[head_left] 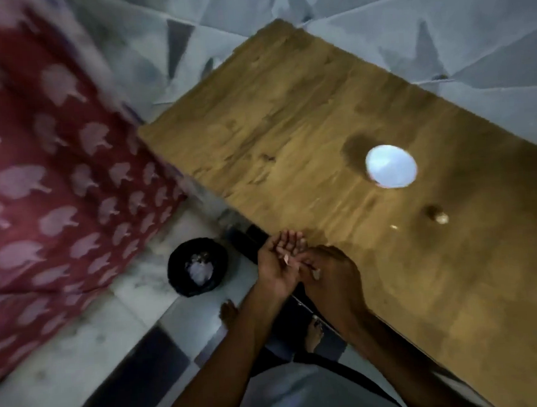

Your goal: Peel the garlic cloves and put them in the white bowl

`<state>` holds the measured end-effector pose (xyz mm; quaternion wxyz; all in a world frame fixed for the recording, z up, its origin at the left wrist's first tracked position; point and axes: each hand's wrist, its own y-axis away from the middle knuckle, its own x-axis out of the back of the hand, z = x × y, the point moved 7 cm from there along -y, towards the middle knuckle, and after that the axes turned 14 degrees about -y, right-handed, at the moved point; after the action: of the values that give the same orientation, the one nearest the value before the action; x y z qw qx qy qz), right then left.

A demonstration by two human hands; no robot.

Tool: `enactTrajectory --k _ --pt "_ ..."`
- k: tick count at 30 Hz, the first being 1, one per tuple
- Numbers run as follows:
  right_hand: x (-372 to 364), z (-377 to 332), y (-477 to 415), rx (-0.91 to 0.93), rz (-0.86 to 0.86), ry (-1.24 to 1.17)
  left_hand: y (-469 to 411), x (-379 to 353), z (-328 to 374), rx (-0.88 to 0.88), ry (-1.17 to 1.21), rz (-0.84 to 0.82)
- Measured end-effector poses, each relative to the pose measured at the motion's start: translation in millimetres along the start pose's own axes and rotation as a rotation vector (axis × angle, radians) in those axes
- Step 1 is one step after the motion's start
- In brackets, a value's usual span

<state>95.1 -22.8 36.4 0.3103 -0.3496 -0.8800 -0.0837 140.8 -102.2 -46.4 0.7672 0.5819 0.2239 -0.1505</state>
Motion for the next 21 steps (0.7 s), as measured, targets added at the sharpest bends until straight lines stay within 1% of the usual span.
enactTrajectory --k 1,4,6,8,11,14,16,18,19,21 --pt "-13 -7 -5 0.015 -0.015 -0.039 1 12 16 -0.014 0.027 0.005" --pt "-86 -31 -25 0.051 -0.14 -0.139 -9 64 75 -0.086 0.157 0.005" --pt "-137 -46 -39 0.03 -0.215 -0.221 -22 104 115 -0.133 0.247 0.032" --pt "-203 -55 -53 -0.009 -0.269 -0.308 -50 158 156 -0.147 0.278 0.11" --pt "-310 -41 -65 -0.09 -0.342 -0.404 -114 247 200 -0.129 0.238 0.22" --pt "-436 7 -58 -0.203 -0.482 -0.477 -212 345 230 -0.11 0.239 0.292" --pt "-512 52 -52 -0.305 -0.537 -0.525 -277 400 241 -0.076 0.223 0.292" --pt "-586 105 -46 -0.392 -0.566 -0.559 -345 451 246 -0.066 0.18 0.251" --pt "-619 130 -40 -0.405 -0.596 -0.569 -376 474 244 -0.068 0.16 0.243" --pt "-680 179 -37 -0.427 -0.655 -0.572 -425 518 238 -0.03 0.156 0.307"
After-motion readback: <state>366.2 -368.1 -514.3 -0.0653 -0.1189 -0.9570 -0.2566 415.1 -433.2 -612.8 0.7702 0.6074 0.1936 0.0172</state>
